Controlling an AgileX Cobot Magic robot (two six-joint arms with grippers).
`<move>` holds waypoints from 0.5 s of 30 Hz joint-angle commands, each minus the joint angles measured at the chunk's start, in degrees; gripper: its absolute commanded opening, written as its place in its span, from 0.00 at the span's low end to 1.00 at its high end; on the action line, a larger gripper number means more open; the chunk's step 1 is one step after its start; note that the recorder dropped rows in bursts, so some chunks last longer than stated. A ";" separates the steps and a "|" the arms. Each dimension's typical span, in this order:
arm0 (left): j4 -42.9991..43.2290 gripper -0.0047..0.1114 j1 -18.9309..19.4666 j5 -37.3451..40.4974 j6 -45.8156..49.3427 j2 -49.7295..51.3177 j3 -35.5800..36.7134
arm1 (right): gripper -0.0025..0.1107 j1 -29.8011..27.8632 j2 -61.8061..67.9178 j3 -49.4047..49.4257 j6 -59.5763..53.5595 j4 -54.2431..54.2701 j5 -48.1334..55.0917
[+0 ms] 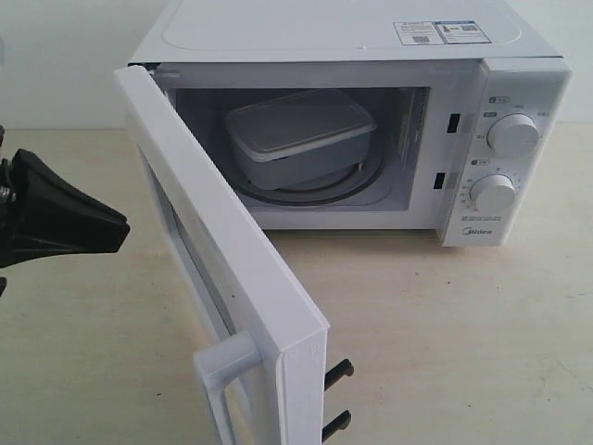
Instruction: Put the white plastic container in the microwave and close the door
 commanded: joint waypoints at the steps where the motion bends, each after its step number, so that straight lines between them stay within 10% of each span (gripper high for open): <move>1: -1.62 0.08 -0.48 -0.37 1.08 0.82 -0.36 | 0.02 -0.36 1.27 -0.41 0.25 4.38 -3.78; 15: -1.52 0.08 -11.28 -5.69 2.00 11.35 -6.46 | 0.02 -0.36 1.37 -0.41 -13.09 8.01 4.97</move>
